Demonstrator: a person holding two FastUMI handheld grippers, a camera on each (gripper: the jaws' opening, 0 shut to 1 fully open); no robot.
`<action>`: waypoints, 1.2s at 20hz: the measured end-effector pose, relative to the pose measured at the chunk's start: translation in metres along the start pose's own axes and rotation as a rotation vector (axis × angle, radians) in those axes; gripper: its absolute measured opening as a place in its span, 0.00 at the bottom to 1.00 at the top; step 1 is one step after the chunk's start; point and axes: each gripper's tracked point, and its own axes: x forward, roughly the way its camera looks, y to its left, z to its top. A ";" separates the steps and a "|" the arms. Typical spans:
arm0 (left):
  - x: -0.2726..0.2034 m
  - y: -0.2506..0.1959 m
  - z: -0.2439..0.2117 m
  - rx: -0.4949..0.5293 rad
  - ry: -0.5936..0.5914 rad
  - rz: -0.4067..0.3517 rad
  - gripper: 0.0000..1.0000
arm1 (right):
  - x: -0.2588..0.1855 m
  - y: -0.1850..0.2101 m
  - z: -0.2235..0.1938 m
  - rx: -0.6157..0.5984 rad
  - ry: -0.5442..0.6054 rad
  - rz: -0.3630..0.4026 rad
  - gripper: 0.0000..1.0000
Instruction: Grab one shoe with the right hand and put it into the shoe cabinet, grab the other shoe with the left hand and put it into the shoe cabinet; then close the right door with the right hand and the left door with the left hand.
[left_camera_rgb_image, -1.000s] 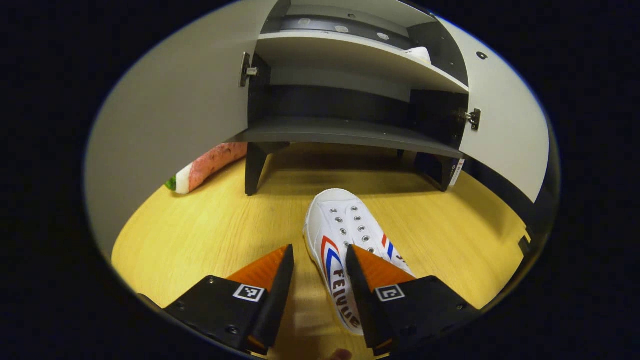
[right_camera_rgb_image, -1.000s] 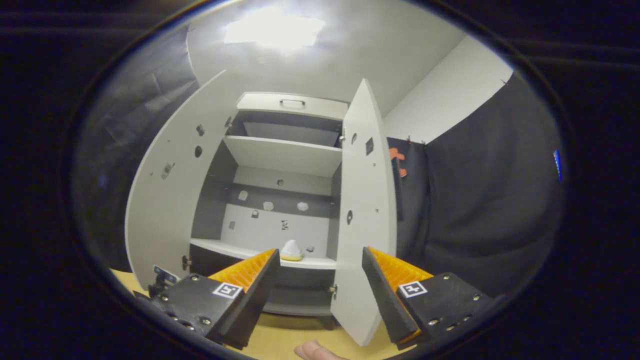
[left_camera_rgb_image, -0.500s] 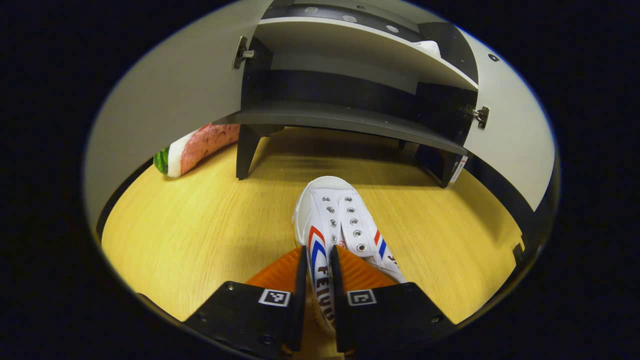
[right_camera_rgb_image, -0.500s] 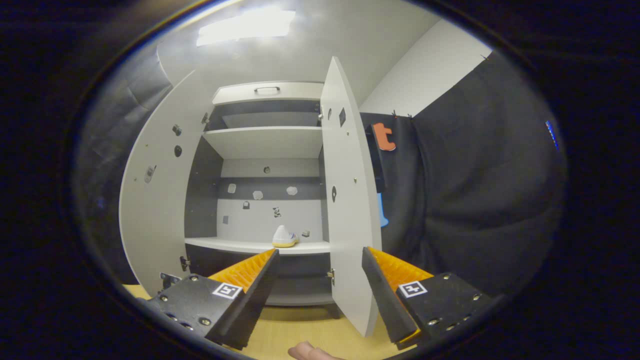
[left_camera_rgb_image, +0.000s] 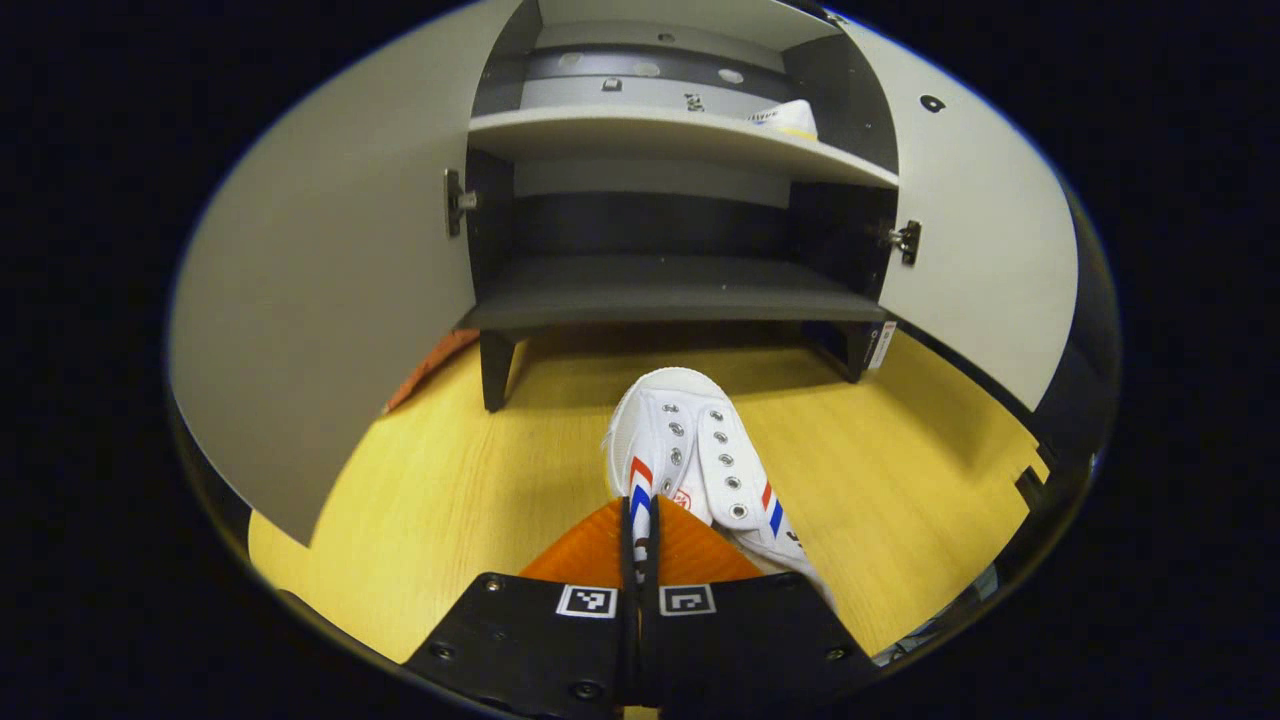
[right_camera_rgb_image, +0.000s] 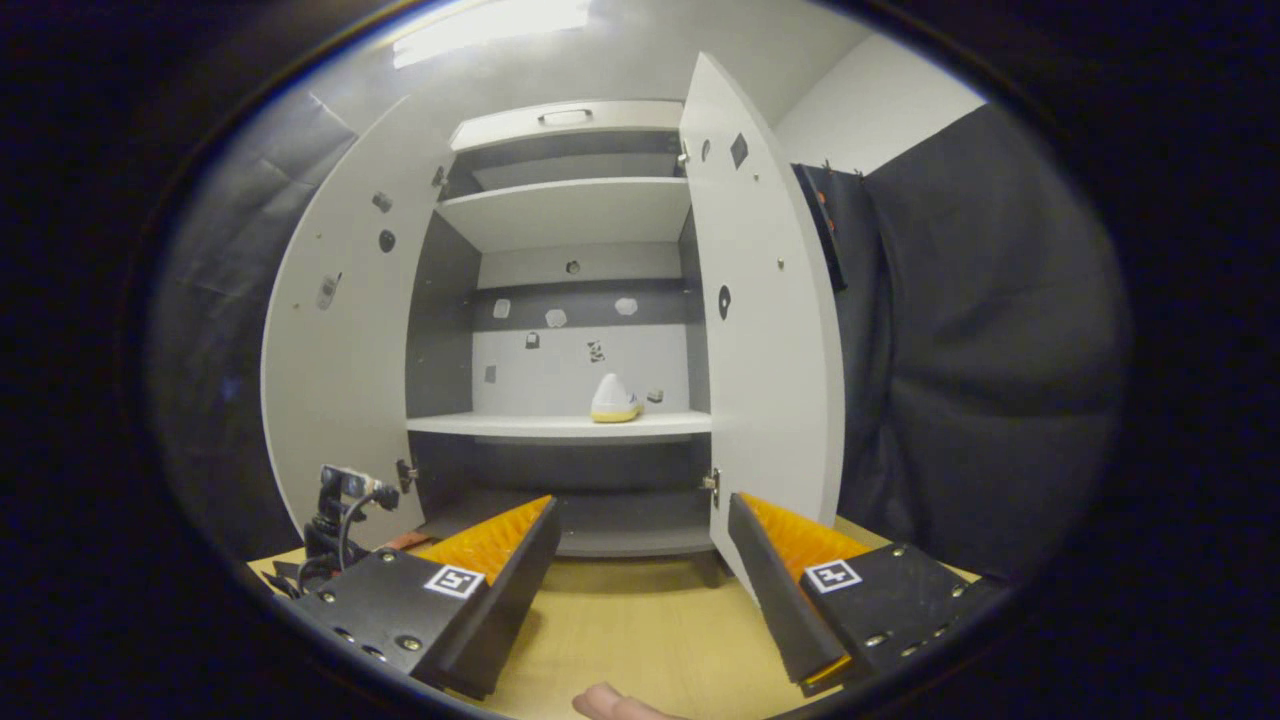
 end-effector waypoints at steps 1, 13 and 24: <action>-0.011 -0.003 0.016 -0.002 -0.029 -0.003 0.01 | -0.001 0.001 -0.001 -0.002 0.002 0.002 1.00; -0.117 -0.004 0.197 0.012 -0.334 0.001 0.00 | -0.032 0.004 0.025 0.023 -0.071 0.018 1.00; -0.106 0.003 0.345 0.063 -0.395 0.014 0.01 | -0.046 0.004 0.028 0.047 -0.090 0.068 1.00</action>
